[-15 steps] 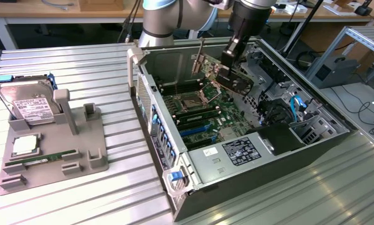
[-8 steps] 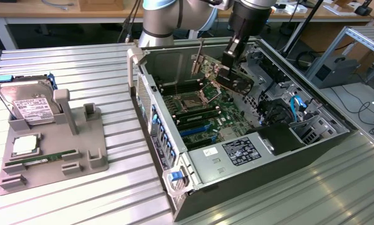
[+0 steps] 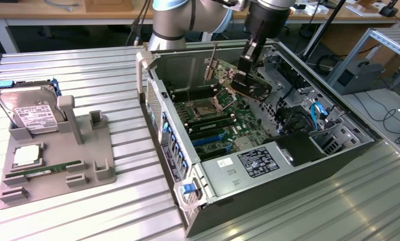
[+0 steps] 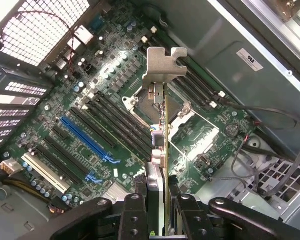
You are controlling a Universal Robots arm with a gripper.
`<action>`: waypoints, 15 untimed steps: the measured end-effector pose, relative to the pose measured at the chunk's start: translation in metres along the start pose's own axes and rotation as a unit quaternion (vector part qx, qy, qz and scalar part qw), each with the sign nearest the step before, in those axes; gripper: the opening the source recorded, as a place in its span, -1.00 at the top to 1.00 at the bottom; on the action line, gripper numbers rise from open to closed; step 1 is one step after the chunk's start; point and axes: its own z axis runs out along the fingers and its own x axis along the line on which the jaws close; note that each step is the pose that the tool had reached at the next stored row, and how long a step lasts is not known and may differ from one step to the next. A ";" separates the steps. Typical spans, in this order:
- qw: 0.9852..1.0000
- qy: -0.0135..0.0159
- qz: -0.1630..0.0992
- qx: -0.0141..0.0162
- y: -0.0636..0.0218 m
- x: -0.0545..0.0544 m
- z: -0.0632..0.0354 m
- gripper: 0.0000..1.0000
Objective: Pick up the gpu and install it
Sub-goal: 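Insert the gpu into the slot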
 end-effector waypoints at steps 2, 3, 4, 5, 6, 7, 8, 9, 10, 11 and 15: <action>1.000 0.000 -0.007 0.000 0.0000 0.000 0.0000 0.47; 1.000 0.000 -0.011 0.000 0.0000 0.000 0.0001 0.47; 1.000 0.000 -0.014 0.000 0.0000 0.000 0.0001 0.47; 1.000 0.000 -0.017 0.000 0.0000 0.000 0.0001 0.47; 1.000 0.000 -0.020 -0.001 0.0000 0.000 0.0002 0.47; 1.000 0.000 -0.021 -0.001 0.0000 0.000 0.0002 0.47; 1.000 0.000 -0.024 -0.001 0.0000 0.000 0.0002 0.47; 1.000 0.000 -0.028 -0.001 0.0000 0.000 0.0002 0.47; 1.000 0.000 -0.031 -0.001 0.0000 0.000 0.0002 0.47; 0.999 0.000 -0.034 -0.001 0.0000 0.000 0.0003 0.47; 0.999 0.000 -0.048 -0.001 0.0000 0.000 0.0004 0.47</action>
